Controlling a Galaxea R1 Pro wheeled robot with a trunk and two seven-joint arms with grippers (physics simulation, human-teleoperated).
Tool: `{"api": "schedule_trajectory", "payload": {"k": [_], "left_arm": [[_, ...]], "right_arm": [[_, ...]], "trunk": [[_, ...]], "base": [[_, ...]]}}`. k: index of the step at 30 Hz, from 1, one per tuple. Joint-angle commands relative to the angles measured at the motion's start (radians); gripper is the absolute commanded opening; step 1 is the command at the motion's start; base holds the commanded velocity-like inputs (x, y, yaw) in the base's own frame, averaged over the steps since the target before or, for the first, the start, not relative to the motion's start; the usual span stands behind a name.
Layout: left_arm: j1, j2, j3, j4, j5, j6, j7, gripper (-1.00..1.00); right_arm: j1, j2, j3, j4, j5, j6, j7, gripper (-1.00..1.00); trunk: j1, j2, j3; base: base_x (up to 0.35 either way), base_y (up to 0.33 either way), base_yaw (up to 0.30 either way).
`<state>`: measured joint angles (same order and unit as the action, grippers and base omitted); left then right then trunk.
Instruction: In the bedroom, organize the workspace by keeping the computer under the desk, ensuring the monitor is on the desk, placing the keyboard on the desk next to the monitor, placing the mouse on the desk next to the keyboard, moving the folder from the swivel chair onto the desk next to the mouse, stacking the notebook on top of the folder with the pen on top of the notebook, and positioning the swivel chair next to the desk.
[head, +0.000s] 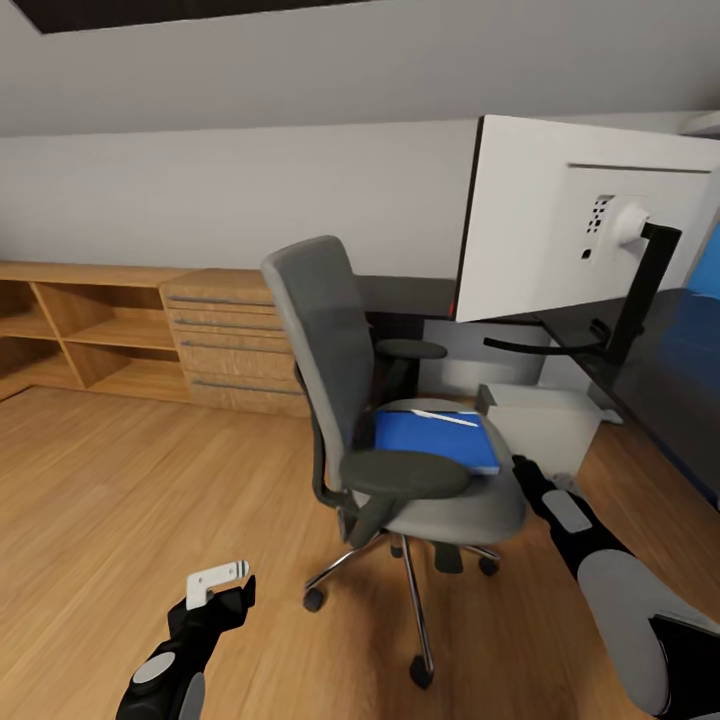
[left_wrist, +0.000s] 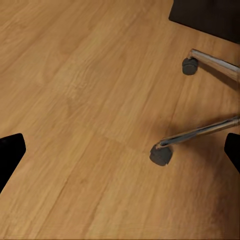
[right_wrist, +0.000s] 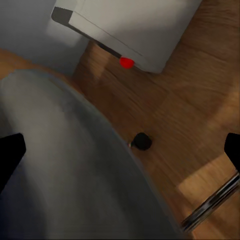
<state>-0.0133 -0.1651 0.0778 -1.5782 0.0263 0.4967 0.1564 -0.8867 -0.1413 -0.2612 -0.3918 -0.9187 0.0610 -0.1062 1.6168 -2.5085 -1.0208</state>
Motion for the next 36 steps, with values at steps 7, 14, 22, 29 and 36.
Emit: {"api": "schedule_trajectory", "payload": {"k": [7, 14, 22, 29, 36], "left_arm": [[0.0, -0.001, -0.001, 0.01, 0.003, 0.005, 0.003, 1.0], [0.0, -0.001, 0.0, 0.012, 0.003, 0.005, 0.003, 1.0], [0.0, -0.001, -0.001, 0.012, 0.002, 0.005, 0.003, 1.0], [0.0, -0.001, -0.001, 0.012, 0.001, 0.005, 0.003, 1.0], [0.0, -0.001, -0.001, 0.012, 0.001, 0.005, 0.003, 1.0]], "right_arm": [[0.0, 0.0, -0.003, -0.003, -0.006, 0.005, -0.004, 1.0], [0.0, -0.001, -0.003, -0.003, -0.006, 0.005, -0.004, 1.0], [0.0, -0.001, -0.003, -0.003, -0.006, 0.005, -0.004, 1.0], [0.0, 0.0, -0.003, -0.002, -0.005, 0.005, -0.005, 1.0], [0.0, -0.001, -0.003, -0.003, -0.005, 0.006, -0.006, 1.0]], "trunk": [[0.0, 0.0, -0.001], [0.0, 0.0, -0.001], [0.0, 0.0, -0.001], [0.0, 0.0, -0.001], [0.0, 0.0, -0.001]], "base": [[0.08, -0.038, 0.0], [0.127, -0.002, 0.0], [0.049, 0.0, 0.0], [0.004, 0.0, 0.0], [0.0, 0.0, 0.0]]}}
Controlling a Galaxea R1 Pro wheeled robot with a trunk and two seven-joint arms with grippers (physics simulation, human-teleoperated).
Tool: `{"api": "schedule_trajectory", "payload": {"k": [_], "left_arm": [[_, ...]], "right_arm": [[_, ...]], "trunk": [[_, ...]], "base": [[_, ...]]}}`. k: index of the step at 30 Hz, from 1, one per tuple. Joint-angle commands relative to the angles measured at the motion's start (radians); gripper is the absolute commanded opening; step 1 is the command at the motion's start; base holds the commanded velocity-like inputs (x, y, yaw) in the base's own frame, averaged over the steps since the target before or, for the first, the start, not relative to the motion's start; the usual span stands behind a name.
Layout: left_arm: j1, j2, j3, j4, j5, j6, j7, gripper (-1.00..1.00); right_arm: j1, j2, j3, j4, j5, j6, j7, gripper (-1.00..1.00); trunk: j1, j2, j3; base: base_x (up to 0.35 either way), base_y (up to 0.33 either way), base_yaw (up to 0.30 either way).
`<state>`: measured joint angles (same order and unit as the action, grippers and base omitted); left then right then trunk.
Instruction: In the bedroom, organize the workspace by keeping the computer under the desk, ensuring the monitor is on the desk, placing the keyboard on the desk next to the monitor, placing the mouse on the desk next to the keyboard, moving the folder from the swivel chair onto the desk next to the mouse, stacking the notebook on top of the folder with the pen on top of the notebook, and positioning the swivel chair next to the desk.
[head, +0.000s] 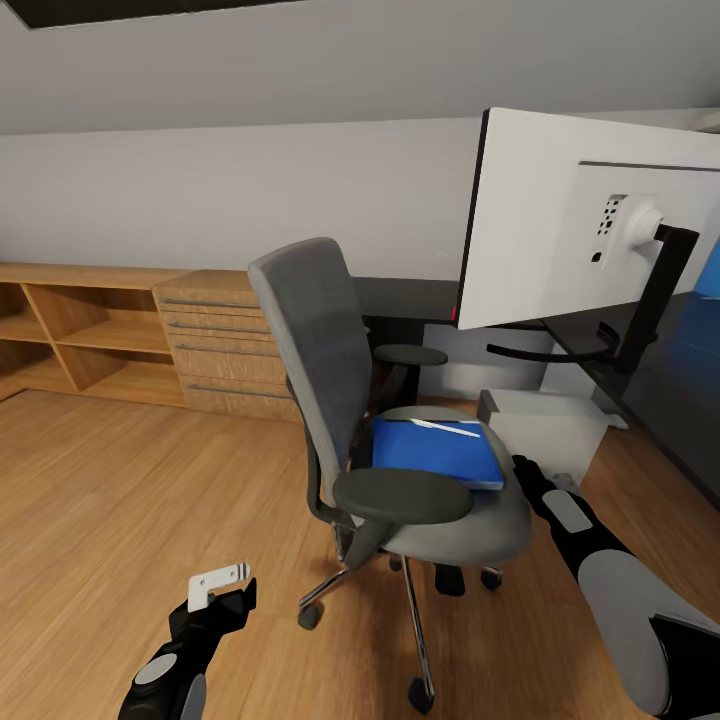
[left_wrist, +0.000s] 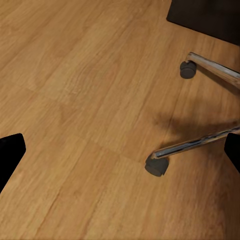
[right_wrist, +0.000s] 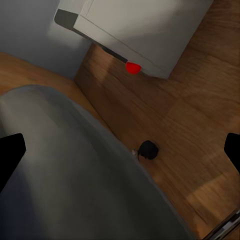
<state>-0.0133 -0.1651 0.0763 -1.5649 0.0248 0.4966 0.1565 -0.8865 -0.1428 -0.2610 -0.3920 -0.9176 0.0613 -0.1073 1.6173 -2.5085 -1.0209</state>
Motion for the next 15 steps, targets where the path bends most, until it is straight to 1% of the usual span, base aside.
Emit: {"api": "schedule_trajectory", "payload": {"k": [1, 13, 15], "left_arm": [[0.0, -0.001, 0.0, -0.001, 0.003, 0.005, 0.003, 1.0], [0.0, -0.001, 0.0, -0.001, 0.005, 0.004, 0.003, 1.0], [0.0, -0.001, 0.001, -0.001, 0.006, 0.003, 0.003, 1.0]], "right_arm": [[0.0, 0.0, -0.003, -0.002, -0.006, 0.005, -0.004, 1.0], [0.0, 0.0, -0.003, -0.002, -0.006, 0.005, -0.005, 1.0], [0.0, 0.0, -0.003, -0.002, -0.006, 0.005, -0.005, 1.0]], "trunk": [[0.0, 0.0, -0.001], [0.0, 0.0, -0.001], [0.0, 0.0, -0.001]], "base": [[0.0, 0.0, 0.0], [0.0, 0.0, 0.0], [0.066, 0.0, 0.0]]}}
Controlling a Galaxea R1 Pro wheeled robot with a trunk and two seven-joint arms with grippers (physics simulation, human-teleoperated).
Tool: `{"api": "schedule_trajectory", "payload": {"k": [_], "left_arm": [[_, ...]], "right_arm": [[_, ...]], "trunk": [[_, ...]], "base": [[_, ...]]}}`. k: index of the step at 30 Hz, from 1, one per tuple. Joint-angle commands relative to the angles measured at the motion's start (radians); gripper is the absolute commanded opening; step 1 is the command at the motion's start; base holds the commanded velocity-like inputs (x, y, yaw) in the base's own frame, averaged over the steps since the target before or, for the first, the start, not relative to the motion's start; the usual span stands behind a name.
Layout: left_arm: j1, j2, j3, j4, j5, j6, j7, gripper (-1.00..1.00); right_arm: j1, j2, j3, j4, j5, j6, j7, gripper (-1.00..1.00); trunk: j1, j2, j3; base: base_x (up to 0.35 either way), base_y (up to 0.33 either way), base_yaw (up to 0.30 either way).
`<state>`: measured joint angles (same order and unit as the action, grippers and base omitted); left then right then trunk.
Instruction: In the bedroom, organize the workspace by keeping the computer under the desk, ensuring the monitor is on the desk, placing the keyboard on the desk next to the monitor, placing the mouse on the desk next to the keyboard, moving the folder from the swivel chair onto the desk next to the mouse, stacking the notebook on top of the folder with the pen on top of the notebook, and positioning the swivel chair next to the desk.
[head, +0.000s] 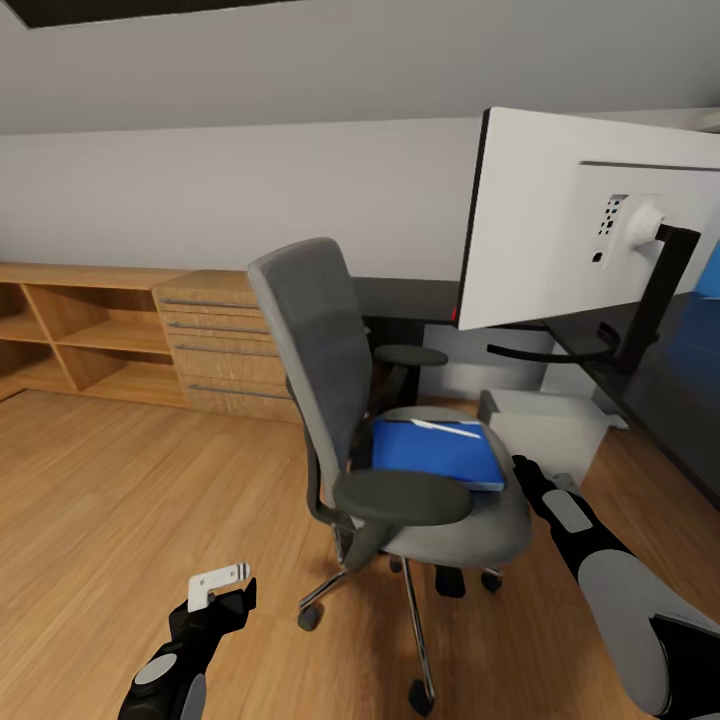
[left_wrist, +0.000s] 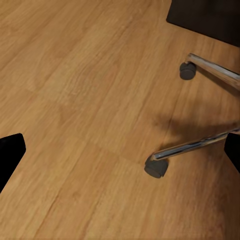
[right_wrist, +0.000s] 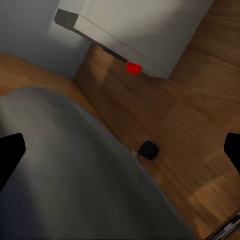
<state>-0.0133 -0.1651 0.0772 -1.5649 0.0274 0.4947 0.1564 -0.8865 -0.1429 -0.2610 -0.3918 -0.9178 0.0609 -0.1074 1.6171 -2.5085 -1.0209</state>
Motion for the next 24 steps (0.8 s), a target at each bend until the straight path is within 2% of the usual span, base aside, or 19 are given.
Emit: {"api": "schedule_trajectory", "payload": {"k": [1, 6, 17, 24], "left_arm": [[0.0, -0.001, 0.001, -0.001, 0.003, 0.005, 0.003, 1.0], [0.0, -0.001, 0.001, -0.001, 0.003, 0.005, 0.002, 1.0], [0.0, -0.001, 0.001, -0.001, 0.003, 0.007, 0.003, 1.0], [0.0, -0.001, 0.001, -0.001, 0.003, 0.007, 0.003, 1.0]], "right_arm": [[0.0, 0.0, -0.003, -0.002, -0.006, 0.006, -0.005, 1.0], [0.0, 0.002, -0.003, -0.002, -0.007, 0.006, -0.004, 1.0], [0.0, 0.003, -0.003, -0.002, -0.007, 0.005, -0.005, 1.0], [0.0, 0.003, -0.003, -0.002, -0.007, 0.005, -0.004, 1.0]], "trunk": [[0.0, 0.0, -0.001], [0.0, 0.0, -0.001], [0.0, 0.0, -0.001], [0.0, 0.0, -0.001]], "base": [[0.139, 0.0, 0.0], [0.159, 0.0, 0.0], [0.009, 0.0, 0.007], [0.0, 0.0, 0.182]]}}
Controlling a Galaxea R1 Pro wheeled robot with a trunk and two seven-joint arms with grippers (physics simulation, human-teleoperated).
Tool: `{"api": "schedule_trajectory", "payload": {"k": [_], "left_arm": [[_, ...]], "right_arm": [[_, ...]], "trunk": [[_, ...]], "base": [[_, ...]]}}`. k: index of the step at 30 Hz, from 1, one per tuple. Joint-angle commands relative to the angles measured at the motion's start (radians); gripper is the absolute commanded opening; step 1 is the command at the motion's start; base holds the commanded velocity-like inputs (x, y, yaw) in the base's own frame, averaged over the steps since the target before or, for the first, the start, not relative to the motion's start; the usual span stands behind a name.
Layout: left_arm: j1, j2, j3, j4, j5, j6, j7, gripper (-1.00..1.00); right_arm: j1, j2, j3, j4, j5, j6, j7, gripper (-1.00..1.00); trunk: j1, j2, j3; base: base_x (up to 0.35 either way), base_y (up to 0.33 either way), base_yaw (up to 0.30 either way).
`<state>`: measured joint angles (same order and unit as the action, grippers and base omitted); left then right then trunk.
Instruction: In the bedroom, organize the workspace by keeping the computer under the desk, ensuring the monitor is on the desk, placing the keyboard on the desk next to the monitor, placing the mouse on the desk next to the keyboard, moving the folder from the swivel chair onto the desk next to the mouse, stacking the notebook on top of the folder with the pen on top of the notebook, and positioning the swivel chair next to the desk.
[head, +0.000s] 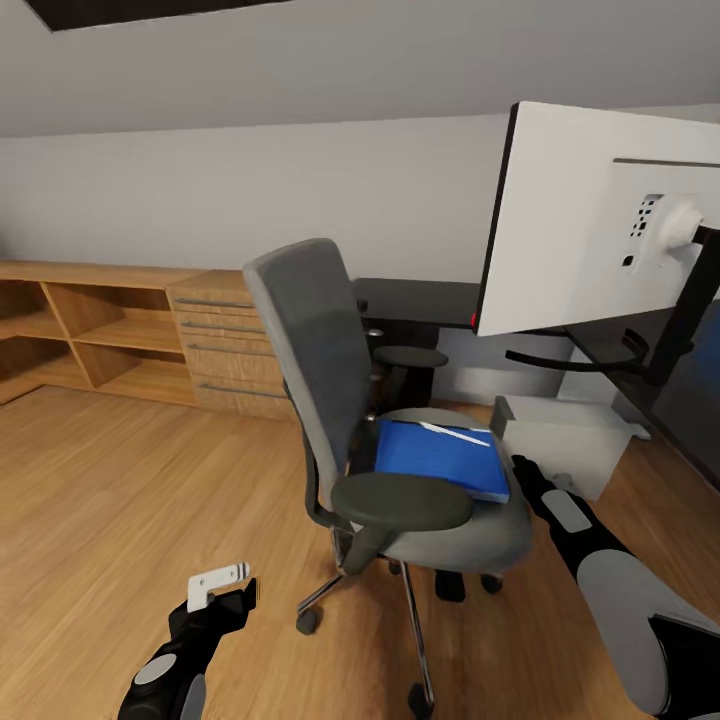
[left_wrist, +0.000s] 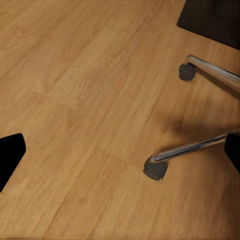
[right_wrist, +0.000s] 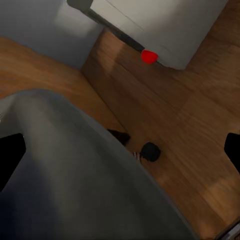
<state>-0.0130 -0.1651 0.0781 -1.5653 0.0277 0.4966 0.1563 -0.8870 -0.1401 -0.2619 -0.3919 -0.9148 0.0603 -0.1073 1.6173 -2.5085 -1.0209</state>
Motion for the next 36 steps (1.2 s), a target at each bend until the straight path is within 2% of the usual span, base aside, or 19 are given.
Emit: {"api": "schedule_trajectory", "payload": {"k": [1, 31, 36], "left_arm": [[-0.001, -0.001, 0.0, -0.001, 0.003, 0.005, 0.003, 1.0], [-0.001, -0.001, 0.0, -0.001, 0.002, 0.004, 0.006, 1.0], [-0.001, -0.001, 0.0, 0.0, 0.001, 0.005, 0.01, 1.0]], "right_arm": [[0.0, 0.0, -0.002, -0.002, -0.01, 0.006, -0.005, 1.0], [0.0, 0.0, -0.002, -0.002, -0.01, 0.006, -0.003, 1.0], [0.0, 0.0, -0.002, -0.002, -0.01, 0.006, -0.003, 1.0]], "trunk": [[0.0, 0.0, -0.001], [0.0, 0.0, -0.001], [0.0, 0.0, -0.001]], "base": [[0.0, 0.0, 0.264], [0.0, 0.0, 0.273], [0.0, 0.0, 0.1]]}}
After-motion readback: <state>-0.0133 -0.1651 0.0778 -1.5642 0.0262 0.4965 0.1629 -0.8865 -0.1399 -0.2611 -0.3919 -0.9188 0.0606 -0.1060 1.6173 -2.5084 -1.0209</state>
